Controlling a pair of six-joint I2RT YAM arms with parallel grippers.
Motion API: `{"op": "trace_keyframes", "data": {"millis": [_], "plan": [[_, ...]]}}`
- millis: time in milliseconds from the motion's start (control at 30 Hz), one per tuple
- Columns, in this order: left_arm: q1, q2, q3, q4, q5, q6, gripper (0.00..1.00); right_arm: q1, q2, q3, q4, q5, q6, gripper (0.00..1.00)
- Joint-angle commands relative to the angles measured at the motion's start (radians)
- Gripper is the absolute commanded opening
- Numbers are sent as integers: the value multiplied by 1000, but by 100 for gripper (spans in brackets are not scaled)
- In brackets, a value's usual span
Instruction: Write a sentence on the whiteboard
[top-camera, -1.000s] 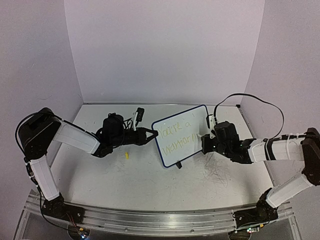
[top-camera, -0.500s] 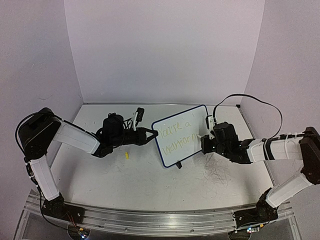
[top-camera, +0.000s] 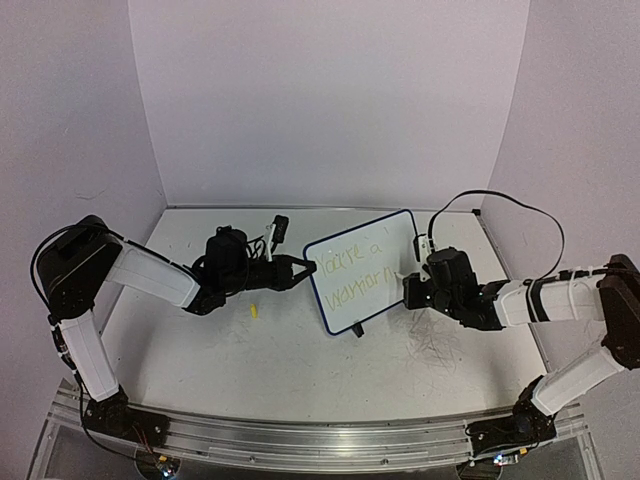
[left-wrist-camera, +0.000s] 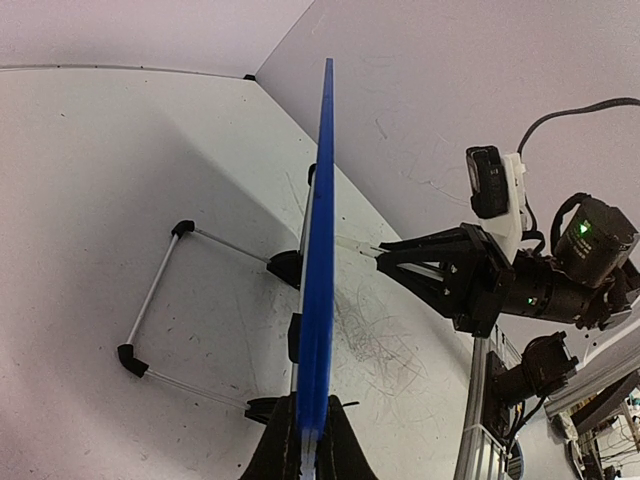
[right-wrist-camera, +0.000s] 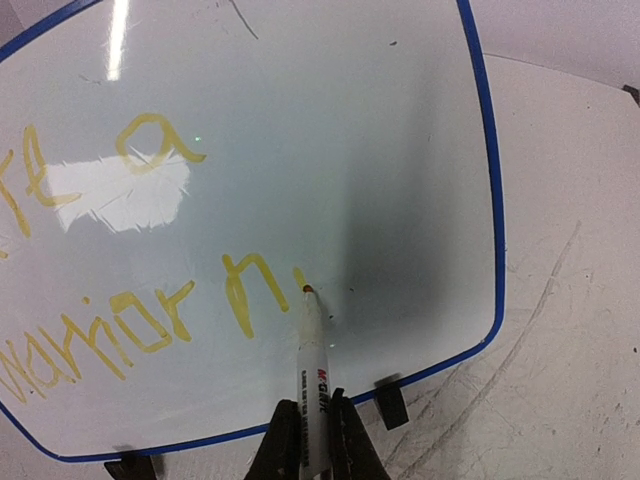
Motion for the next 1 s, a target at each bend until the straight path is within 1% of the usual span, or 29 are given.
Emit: {"op": "trace_keyframes", "data": {"millis": [0,633,967], "plan": [[1,-33,-3,-29,32,5,0,-18,10,12,2,25,25,0],[1,-22,4,-29,42,4,0,-21,28,74,54,19,-11,0],[1,-22,4,-30,40,5,0,-21,14,52,57,-41,-13,0]]}}
